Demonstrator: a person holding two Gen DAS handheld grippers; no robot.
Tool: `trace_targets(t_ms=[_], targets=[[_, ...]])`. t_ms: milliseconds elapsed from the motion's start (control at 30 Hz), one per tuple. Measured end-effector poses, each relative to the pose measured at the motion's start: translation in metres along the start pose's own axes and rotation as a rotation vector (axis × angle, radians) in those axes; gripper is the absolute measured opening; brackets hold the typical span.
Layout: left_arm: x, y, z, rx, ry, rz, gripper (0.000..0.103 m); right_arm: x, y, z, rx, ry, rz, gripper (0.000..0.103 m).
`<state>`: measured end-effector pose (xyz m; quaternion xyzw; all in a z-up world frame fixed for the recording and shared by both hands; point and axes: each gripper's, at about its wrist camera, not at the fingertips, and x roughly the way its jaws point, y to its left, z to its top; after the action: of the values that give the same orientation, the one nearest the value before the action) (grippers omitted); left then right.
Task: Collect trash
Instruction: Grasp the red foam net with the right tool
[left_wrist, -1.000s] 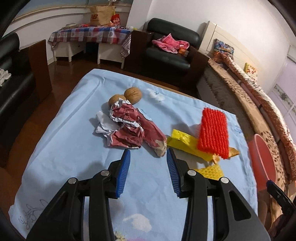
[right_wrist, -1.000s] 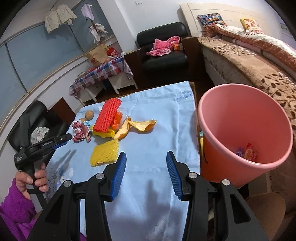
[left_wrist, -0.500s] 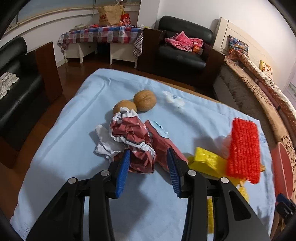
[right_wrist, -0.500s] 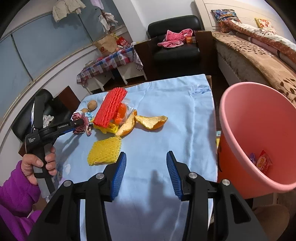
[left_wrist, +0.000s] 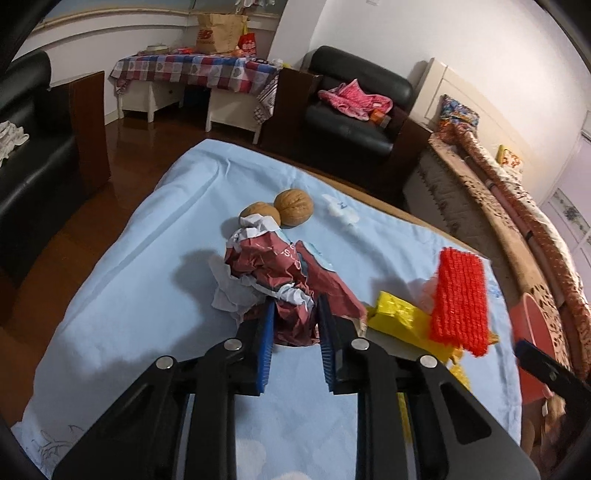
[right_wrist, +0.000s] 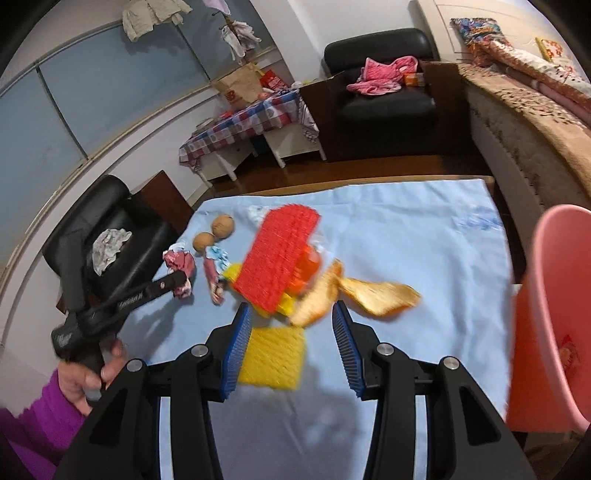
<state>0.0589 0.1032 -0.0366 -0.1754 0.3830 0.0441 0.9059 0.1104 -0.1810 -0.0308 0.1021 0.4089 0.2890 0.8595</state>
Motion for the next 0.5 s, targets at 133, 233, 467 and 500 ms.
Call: trace_targets(t_ms=[133,233,467,500], targets=[[-0.010,-0.001,-0.004,0.023,-0.018,-0.019,0.022,0.021,0.007,0.012,0.029,0.016,0.006,0.045],[-0.014,-0.002,-0.008,0.030,-0.017,-0.039,0.022,0.034,0.010,0.017,0.041,0.031,-0.016,0.045],[-0.023,-0.006,-0.016,0.038,-0.013,-0.065,0.022,0.051,0.009,0.014,0.053,0.065,-0.044,0.019],[-0.025,-0.006,-0.018,0.041,-0.015,-0.068,0.022,0.051,0.008,0.012,0.055,0.069,-0.039,0.015]])
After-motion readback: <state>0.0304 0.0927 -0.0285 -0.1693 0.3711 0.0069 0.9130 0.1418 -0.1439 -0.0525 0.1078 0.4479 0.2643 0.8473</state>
